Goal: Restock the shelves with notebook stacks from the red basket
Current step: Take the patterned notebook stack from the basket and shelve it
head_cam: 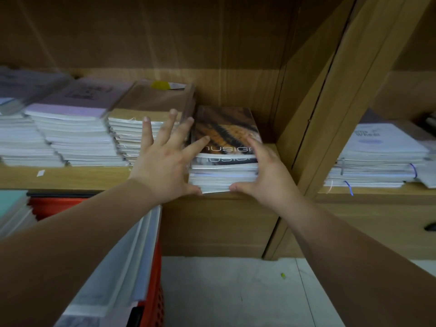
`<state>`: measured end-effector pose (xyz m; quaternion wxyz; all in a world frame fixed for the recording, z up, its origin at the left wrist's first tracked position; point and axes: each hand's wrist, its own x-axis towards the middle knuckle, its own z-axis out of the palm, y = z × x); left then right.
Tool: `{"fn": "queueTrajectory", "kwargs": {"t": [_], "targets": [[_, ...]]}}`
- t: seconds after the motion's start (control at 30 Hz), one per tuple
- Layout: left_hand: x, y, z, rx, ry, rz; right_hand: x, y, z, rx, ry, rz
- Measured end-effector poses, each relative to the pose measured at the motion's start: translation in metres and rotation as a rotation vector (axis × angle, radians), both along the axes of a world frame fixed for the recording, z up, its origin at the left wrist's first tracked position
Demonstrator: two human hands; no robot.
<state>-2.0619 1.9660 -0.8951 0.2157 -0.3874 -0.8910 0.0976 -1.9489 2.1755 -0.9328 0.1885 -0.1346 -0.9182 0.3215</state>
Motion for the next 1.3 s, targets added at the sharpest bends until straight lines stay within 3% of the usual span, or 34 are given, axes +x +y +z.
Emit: {"fn": "queueTrajectory", "kwargs": {"t": [0.2, 0.6, 0.83, 0.93, 1.03, 1.17, 1.3], "targets": [[-0.015, 0.017, 0.005, -0.001, -0.010, 0.098, -0.025, 0.010, -0.009, -0.178, 0.148, -0.167], [-0.028, 0.018, -0.003, 0.050, 0.004, 0.107, -0.018, 0.003, -0.008, -0.114, 0.195, -0.146], [-0.028, 0.015, 0.002, 0.133, -0.015, 0.053, -0.032, -0.020, -0.006, -0.055, 0.231, -0.322], [-0.026, 0.017, 0.004, 0.172, -0.018, 0.017, -0.049, -0.019, -0.003, -0.170, 0.240, -0.297], [-0.026, 0.026, 0.012, 0.089, -0.019, 0.011, -0.050, -0.003, -0.002, -0.315, 0.199, -0.183], [-0.026, 0.045, 0.019, -0.094, 0.056, -0.037, -0.042, 0.015, 0.005, -0.708, 0.167, -0.078], [-0.026, 0.056, 0.022, -0.174, 0.074, -0.081, -0.052, 0.017, 0.008, -0.771, 0.074, -0.037]]}}
